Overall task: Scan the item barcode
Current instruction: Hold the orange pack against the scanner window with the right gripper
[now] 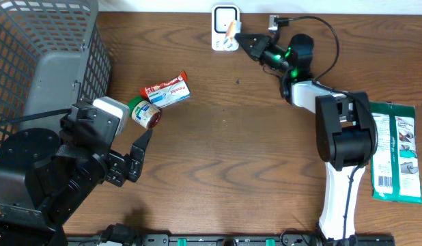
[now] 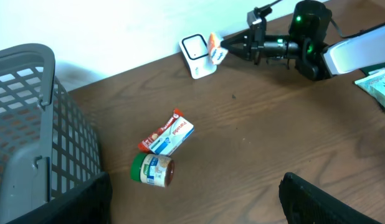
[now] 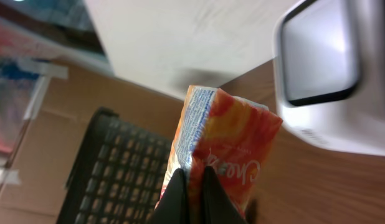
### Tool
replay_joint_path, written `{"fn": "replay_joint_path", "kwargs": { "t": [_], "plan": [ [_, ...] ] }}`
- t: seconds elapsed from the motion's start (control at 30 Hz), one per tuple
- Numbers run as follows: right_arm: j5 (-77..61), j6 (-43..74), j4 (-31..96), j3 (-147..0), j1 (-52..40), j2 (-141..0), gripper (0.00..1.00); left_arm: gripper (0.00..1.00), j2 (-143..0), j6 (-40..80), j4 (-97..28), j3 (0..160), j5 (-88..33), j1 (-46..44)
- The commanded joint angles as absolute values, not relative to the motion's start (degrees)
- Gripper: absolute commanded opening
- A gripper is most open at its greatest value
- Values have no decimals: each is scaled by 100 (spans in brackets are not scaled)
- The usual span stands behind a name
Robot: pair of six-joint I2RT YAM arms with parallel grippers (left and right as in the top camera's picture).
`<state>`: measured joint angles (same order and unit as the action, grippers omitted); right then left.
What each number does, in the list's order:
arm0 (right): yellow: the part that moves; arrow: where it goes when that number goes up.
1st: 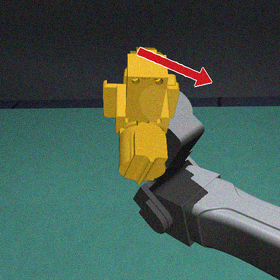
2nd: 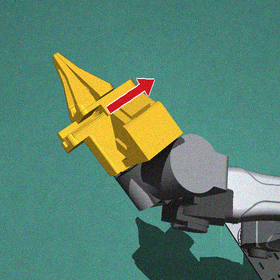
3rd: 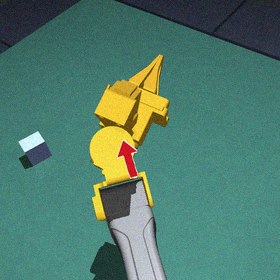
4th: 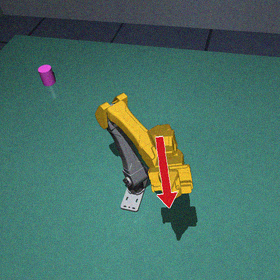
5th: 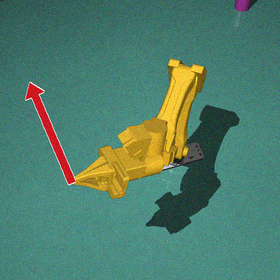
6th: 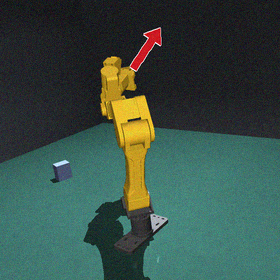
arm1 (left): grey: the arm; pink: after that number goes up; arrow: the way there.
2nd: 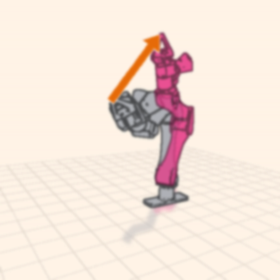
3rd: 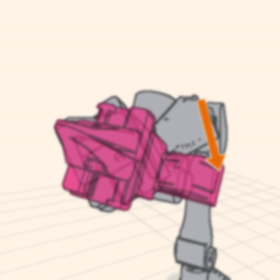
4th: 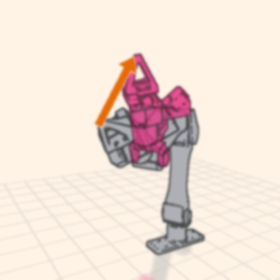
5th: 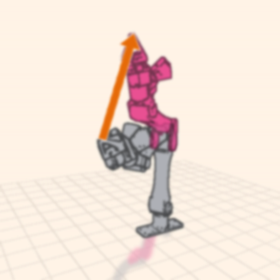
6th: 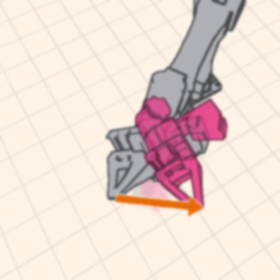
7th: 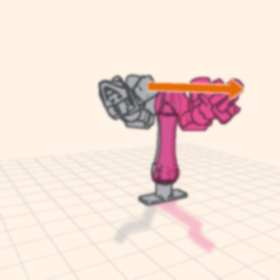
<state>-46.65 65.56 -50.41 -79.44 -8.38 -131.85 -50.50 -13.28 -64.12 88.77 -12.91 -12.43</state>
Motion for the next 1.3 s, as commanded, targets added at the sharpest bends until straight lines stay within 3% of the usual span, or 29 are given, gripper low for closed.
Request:
{"fn": "replay_joint_path", "kwargs": {
  "t": [0.0,0.5,0.77,1.27],
  "plan": [
    [-4434,5780,-4842,-8068,-733,-13235,1,86,-5046,-1297,-6407,8912,-1236,-1229],
    [-2974,3474,-2941,-9448,-1372,-13284,1,86,-5046,-1297,-6407,8912,-1236,-1229],
    [-3006,3577,-2965,-10197,-1374,-14016,1,86,-5046,-1297,-6407,8912,-1236,-1229],
    [-2971,3413,-3050,-10239,-1361,-14167,1,86,-5046,-1297,-6407,8912,-1236,-1229]
  ]
}}
